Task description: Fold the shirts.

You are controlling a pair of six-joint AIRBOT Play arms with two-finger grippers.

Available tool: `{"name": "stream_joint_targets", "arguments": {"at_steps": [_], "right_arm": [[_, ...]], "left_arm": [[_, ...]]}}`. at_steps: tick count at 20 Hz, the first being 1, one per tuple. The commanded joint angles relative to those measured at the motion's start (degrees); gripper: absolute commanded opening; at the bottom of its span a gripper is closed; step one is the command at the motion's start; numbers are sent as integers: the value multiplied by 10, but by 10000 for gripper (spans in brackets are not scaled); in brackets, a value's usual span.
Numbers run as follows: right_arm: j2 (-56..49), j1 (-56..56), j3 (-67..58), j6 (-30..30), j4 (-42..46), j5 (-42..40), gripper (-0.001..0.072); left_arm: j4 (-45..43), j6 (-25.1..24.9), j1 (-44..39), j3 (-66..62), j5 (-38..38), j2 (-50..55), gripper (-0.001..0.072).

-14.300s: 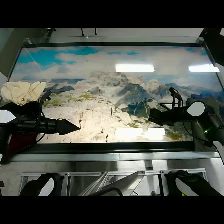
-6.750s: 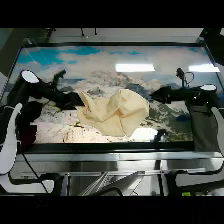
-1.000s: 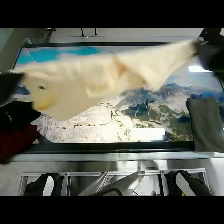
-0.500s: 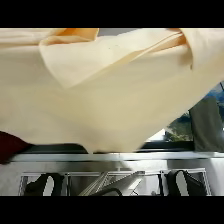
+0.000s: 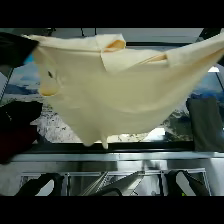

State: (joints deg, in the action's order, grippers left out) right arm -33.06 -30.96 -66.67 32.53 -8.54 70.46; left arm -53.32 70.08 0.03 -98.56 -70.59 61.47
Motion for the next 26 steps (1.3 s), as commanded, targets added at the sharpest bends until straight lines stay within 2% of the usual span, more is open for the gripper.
{"name": "stream_joint_targets", "arguments": {"at_steps": [1, 2, 4, 5, 7, 8, 9, 10, 12, 13, 14, 17, 19, 22, 26], "right_arm": [[-144, 170, 51, -24, 117, -94, 25], [-202, 228, 51, -28, 153, -150, 25], [-320, 311, 45, -76, 146, -263, 24], [-373, 330, 30, -92, 119, -292, 25], [-471, 342, -22, -103, 55, -280, 26], [-502, 341, -47, -103, 32, -261, 82], [-523, 336, -70, -102, 18, -249, 270], [-532, 329, -89, -102, 20, -241, 322], [-520, 303, -101, -98, 38, -227, 323], [-505, 282, -101, -82, 67, -212, 323], [-490, 260, -101, -45, 107, -196, 323], [-444, 173, -101, 100, 266, -119, 323], [-431, 116, -101, 151, 344, -43, 322], [-431, 61, -80, 172, 416, 42, 322], [-437, 55, -32, 168, 458, 44, 322]], "left_arm": [[-27, 10, -16, 49, 26, 108, 14], [-28, 9, -15, 74, 47, 139, 14], [-33, 8, -6, 115, 99, 194, 14], [-39, 9, 2, 123, 123, 223, 14], [-40, 9, 23, 125, 145, 266, 14], [-40, 9, 35, 125, 148, 280, 14], [-40, 9, 44, 125, 149, 290, 15], [-40, 10, 55, 125, 145, 297, 17], [-40, 10, 81, 125, 118, 300, 26], [-41, 10, 96, 123, 99, 298, 314], [-41, 11, 112, 118, 72, 298, 688], [-41, 11, 168, 97, -27, 298, 685], [-41, 11, 200, 98, -89, 299, 685], [-40, 11, 217, 155, -123, 298, 684], [-35, -7, 198, 257, -47, 305, 684]]}}
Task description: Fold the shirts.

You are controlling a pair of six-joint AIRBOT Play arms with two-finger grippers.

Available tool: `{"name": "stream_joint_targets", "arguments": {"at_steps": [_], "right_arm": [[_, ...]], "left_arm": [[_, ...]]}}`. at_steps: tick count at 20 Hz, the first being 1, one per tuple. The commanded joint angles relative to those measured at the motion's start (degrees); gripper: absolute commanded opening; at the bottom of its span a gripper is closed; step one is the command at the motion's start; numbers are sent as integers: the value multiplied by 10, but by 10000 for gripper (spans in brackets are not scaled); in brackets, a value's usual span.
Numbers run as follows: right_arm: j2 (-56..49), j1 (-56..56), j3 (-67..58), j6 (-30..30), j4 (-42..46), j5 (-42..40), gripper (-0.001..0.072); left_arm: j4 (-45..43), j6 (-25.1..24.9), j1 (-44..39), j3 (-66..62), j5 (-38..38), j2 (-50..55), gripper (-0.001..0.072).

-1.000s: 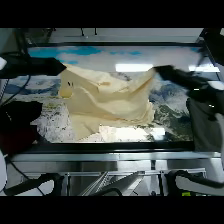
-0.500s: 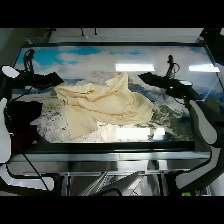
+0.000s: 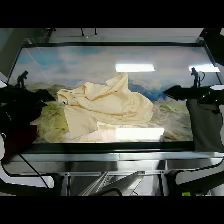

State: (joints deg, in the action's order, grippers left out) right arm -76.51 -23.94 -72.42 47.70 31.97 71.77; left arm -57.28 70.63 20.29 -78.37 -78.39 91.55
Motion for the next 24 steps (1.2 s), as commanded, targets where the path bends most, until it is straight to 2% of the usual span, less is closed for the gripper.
{"name": "stream_joint_targets", "arguments": {"at_steps": [1, 6, 8, 9, 10, 14, 15, 16, 22, 23, 24], "right_arm": [[-7, -12, 29, 16, 54, 31, 322], [-12, 5, 31, 16, 54, 33, 321], [-12, 12, 31, 16, 54, 33, 321], [-12, 13, 31, 16, 54, 33, 322], [-12, 14, 31, 16, 54, 33, 322], [-13, 12, 31, 16, 62, 32, 322], [-15, 12, 31, 16, 74, 29, 322], [-21, 13, 31, 17, 79, 29, 322], [-75, 21, 31, 21, 85, 57, 320], [-84, 26, 31, 21, 85, 60, 309], [-92, 34, 31, 21, 85, 61, 233]], "left_arm": [[5, -14, -14, 69, 57, 11, 684], [6, -33, -65, 73, 118, 60, 683], [32, -58, -80, 73, 138, 74, 666], [49, -71, -83, 73, 147, 80, 558], [65, -81, -85, 73, 157, 84, 480], [78, -98, -86, 73, 181, 88, 457], [78, -98, -86, 73, 180, 88, 167], [79, -102, -86, 73, 177, 88, 13], [79, -102, -69, 73, 124, 81, 14], [78, -102, -64, 73, 120, 79, 14], [78, -101, -60, 73, 116, 77, 14]]}}
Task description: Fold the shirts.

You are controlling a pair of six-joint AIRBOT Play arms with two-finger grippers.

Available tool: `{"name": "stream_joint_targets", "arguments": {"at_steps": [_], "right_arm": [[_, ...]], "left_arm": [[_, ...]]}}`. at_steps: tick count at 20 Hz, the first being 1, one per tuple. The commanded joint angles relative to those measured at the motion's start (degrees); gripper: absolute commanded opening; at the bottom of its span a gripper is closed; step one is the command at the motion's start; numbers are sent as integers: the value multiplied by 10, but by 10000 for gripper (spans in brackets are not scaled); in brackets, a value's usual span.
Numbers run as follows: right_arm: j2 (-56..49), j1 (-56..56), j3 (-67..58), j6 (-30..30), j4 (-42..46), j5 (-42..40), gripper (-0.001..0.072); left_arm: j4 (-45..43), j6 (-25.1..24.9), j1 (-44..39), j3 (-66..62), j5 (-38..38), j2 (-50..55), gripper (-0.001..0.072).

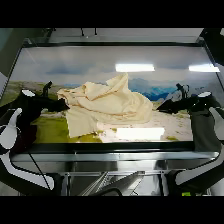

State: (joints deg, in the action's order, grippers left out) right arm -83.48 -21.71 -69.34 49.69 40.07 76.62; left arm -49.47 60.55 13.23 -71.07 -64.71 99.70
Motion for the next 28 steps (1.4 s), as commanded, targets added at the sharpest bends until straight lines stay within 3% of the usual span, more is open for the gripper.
{"name": "stream_joint_targets", "arguments": {"at_steps": [1, 8, 9, 10, 15, 18, 20, 22, 25, 28], "right_arm": [[-30, 21, 0, 0, 5, 12, 227], [-50, 69, 0, -3, 2, -1, 224], [-50, 69, 0, -2, -3, 2, 167], [-49, 69, 0, -4, -12, 8, 57], [11, 62, -1, -3, -15, 31, 24], [104, 47, -2, -7, -46, 36, 23], [187, 21, -11, -31, -124, 38, 23], [288, -23, -38, -66, -243, 23, 23], [432, -80, -99, -124, -348, -62, 23], [556, -114, -159, -160, -345, -168, 23]], "left_arm": [[0, -1, 13, 0, -24, -5, 14], [0, -1, 13, 0, -37, -5, 14], [1, -1, 13, 0, -42, -5, 14], [2, 0, 13, 0, -51, -6, 14], [1, 1, 15, 0, -69, -59, 14], [3, 13, 31, 0, -83, -138, 13], [31, 14, 57, 0, -96, -210, 13], [122, 13, 97, -3, -115, -290, 13], [240, 3, 146, -73, -132, -405, 13], [252, -1, 181, -205, -97, -516, 14]]}}
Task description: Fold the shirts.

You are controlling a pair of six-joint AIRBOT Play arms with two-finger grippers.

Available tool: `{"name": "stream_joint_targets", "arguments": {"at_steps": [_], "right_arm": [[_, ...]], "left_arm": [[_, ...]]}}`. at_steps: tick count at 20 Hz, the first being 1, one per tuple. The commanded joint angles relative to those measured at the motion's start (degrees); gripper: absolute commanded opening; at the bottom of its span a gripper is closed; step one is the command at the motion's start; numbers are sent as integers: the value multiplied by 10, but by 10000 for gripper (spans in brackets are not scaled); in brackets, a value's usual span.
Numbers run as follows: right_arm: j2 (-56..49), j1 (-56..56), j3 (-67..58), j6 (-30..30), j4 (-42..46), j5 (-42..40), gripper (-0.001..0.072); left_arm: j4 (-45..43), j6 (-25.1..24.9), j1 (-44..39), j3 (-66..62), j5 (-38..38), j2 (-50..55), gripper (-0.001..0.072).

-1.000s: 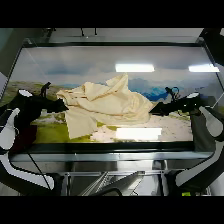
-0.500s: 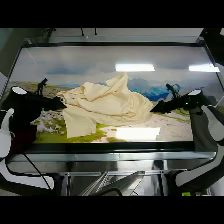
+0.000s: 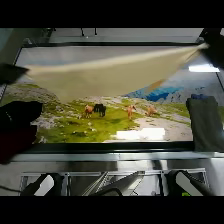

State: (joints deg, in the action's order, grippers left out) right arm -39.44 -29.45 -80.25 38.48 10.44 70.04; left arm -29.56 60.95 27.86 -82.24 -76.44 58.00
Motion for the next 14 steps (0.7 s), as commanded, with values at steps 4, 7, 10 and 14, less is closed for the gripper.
{"name": "stream_joint_targets", "arguments": {"at_steps": [4, 7, 10, 14], "right_arm": [[199, -62, -101, -94, -39, -130, 24], [196, -82, -113, -94, -40, -129, 23], [156, -123, -113, -72, -66, -60, 24], [78, -178, -59, -72, -137, 40, 23]], "left_arm": [[6, -5, 64, -250, 85, -177, 14], [-114, 13, 16, -295, 79, -181, 13], [-238, 23, -97, -272, 49, -142, 14], [-352, 17, -235, -181, 60, -35, 14]]}}
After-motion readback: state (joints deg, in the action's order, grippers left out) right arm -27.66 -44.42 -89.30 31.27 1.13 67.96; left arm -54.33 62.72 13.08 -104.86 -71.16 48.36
